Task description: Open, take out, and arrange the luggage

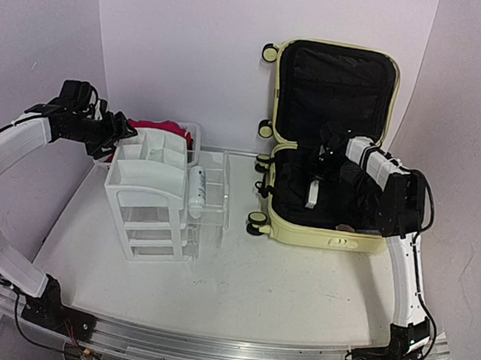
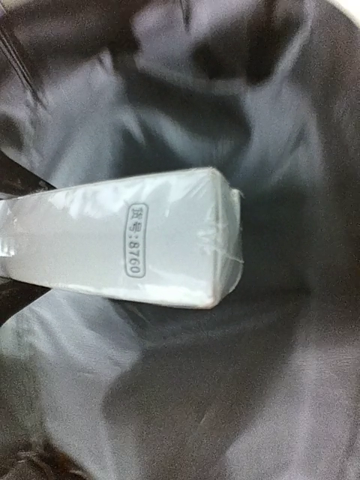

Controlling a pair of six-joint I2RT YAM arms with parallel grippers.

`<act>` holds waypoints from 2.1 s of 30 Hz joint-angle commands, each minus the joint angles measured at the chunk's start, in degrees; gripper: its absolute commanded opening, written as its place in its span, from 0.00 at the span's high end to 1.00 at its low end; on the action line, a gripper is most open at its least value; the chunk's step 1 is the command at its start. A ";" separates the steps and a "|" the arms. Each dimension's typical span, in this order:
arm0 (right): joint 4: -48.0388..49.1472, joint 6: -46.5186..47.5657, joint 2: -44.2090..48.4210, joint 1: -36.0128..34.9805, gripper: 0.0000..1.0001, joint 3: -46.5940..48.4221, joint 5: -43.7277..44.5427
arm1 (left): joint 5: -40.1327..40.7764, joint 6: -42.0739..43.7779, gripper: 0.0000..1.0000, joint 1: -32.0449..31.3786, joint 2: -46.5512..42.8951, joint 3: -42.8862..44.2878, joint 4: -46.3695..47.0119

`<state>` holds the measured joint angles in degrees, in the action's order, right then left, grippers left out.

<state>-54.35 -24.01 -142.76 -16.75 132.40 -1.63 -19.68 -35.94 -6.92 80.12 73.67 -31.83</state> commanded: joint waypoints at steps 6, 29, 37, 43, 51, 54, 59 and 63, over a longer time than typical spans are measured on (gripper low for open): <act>2.69 -13.22 20.94 -0.66 0.77 -2.13 -22.91 | -3.26 2.34 0.21 0.24 -3.58 -0.16 3.16; 6.65 -25.13 14.92 -25.68 0.77 8.04 -20.28 | -6.53 0.43 0.21 0.24 -7.14 -0.34 -2.83; 1.98 -23.51 10.71 -29.05 0.74 10.91 -16.10 | -7.11 -0.29 0.21 0.24 -6.64 0.70 -3.35; 0.56 -21.38 9.57 -29.07 0.69 11.51 -12.40 | -7.52 -0.81 0.22 0.24 -6.13 1.58 -3.32; 0.29 -20.53 7.03 -29.34 0.40 18.20 -12.83 | -6.33 0.45 0.21 0.24 -7.23 3.87 -3.52; 0.16 -18.45 9.87 -29.27 0.36 17.10 -12.08 | -5.77 1.83 0.20 0.24 -7.62 5.92 -4.35; 0.11 -12.07 18.65 -28.98 0.30 6.32 -8.34 | -5.54 4.46 0.19 0.26 -8.32 9.06 -8.24; 0.02 -2.46 27.33 -28.30 0.30 -7.91 -0.04 | -6.58 6.62 0.23 0.24 -9.69 6.46 -10.25</act>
<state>-54.96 -37.10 -126.54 -45.71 133.91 -10.76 -25.76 -32.82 -6.92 73.17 79.92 -39.27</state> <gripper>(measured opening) 0.700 0.782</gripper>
